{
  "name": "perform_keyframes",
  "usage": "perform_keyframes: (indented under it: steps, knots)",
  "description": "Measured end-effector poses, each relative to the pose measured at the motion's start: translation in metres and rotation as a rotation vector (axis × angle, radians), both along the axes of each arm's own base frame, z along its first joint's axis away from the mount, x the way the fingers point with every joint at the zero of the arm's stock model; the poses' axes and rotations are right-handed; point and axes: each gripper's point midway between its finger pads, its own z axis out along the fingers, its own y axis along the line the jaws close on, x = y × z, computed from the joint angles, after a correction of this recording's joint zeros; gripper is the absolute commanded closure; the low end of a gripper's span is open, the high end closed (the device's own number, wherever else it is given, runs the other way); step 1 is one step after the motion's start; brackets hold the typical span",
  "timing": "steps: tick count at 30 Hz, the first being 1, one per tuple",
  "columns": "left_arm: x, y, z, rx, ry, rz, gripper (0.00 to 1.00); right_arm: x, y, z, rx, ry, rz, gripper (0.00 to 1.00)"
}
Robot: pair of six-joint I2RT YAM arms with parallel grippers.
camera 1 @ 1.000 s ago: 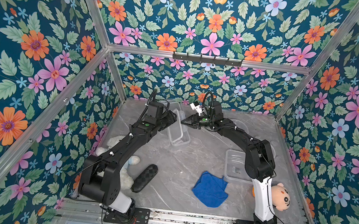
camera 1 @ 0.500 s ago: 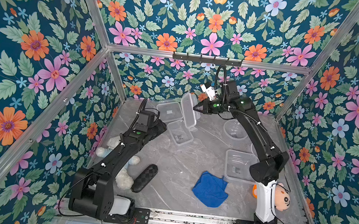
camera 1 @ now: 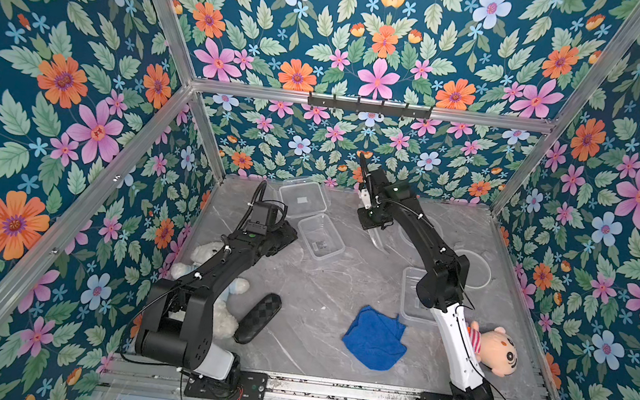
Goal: Wipe the insides of the lunch boxes
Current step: Place the lid at the center of the board, then pick up the cleaning item at the center of the board.
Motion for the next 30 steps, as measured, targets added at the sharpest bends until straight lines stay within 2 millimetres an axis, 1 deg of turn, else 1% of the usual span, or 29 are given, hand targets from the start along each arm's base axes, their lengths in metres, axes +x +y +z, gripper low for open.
perform_keyframes:
  steps: [1,2,4,5,8,10,11,13,15,17,18,19,20,21,23,25,26,27,28,30]
  knots:
    - [0.0,0.0,-0.001,0.0,0.004,0.0,0.42,0.0,0.002,-0.007,-0.016,0.003,0.005,1.0]
    - [0.0,-0.001,-0.002,-0.003,0.004,-0.003,0.42,0.001,0.004,-0.012,-0.028,0.001,0.007,0.98]
    - [0.001,-0.002,-0.003,-0.011,-0.001,-0.009,0.42,0.004,0.006,-0.02,-0.045,-0.009,0.005,0.75]
    - [0.001,-0.003,-0.004,-0.014,-0.003,-0.011,0.42,0.005,0.007,-0.021,-0.045,-0.014,0.004,0.69]
    - [0.001,-0.004,-0.009,-0.022,0.006,-0.013,0.43,0.012,0.006,-0.019,-0.041,-0.041,-0.011,0.61]
    - [0.0,-0.004,-0.012,-0.026,0.015,-0.01,0.42,0.011,0.004,-0.019,-0.039,-0.044,-0.024,0.55]
    - [0.001,-0.004,-0.013,-0.027,0.017,-0.011,0.42,0.008,0.003,-0.018,-0.041,-0.041,-0.024,0.55]
    - [0.002,-0.005,-0.016,-0.029,0.022,-0.01,0.42,-0.006,0.0,-0.012,-0.032,-0.025,-0.025,0.54]
    - [0.003,-0.006,-0.02,-0.034,0.03,-0.01,0.42,-0.022,-0.001,0.005,-0.015,-0.035,-0.018,0.54]
    - [0.006,-0.008,-0.024,-0.04,0.037,-0.016,0.42,-0.049,-0.001,0.026,0.013,-0.055,-0.014,0.53]
    - [0.007,-0.009,-0.026,-0.042,0.042,-0.02,0.42,-0.067,-0.001,0.037,0.024,-0.07,0.0,0.52]
    - [0.009,-0.01,-0.027,-0.044,0.044,-0.021,0.42,-0.089,-0.002,0.044,0.037,-0.075,0.01,0.52]
    - [0.011,-0.011,-0.028,-0.046,0.045,-0.024,0.42,-0.111,-0.003,0.047,0.041,-0.072,0.03,0.52]
    - [0.012,-0.012,-0.029,-0.049,0.046,-0.027,0.42,-0.136,-0.005,0.046,0.044,-0.064,0.045,0.52]
    - [0.014,-0.014,-0.03,-0.056,0.045,-0.034,0.43,-0.179,-0.013,0.032,0.048,-0.015,0.056,0.52]
    - [0.014,-0.016,-0.03,-0.062,0.044,-0.04,0.42,-0.219,-0.032,0.01,0.023,0.049,0.034,0.52]
    - [0.014,-0.017,-0.03,-0.064,0.043,-0.042,0.42,-0.235,-0.041,0.003,0.005,0.065,0.024,0.52]
    - [0.014,-0.018,-0.03,-0.068,0.043,-0.043,0.42,-0.256,-0.047,-0.004,0.004,0.088,0.026,0.51]
    - [0.014,-0.018,-0.03,-0.07,0.04,-0.044,0.42,-0.273,-0.05,-0.008,0.011,0.107,0.03,0.5]
    - [0.014,-0.018,-0.032,-0.07,0.042,-0.045,0.42,-0.296,-0.054,-0.015,0.039,0.128,0.025,0.47]
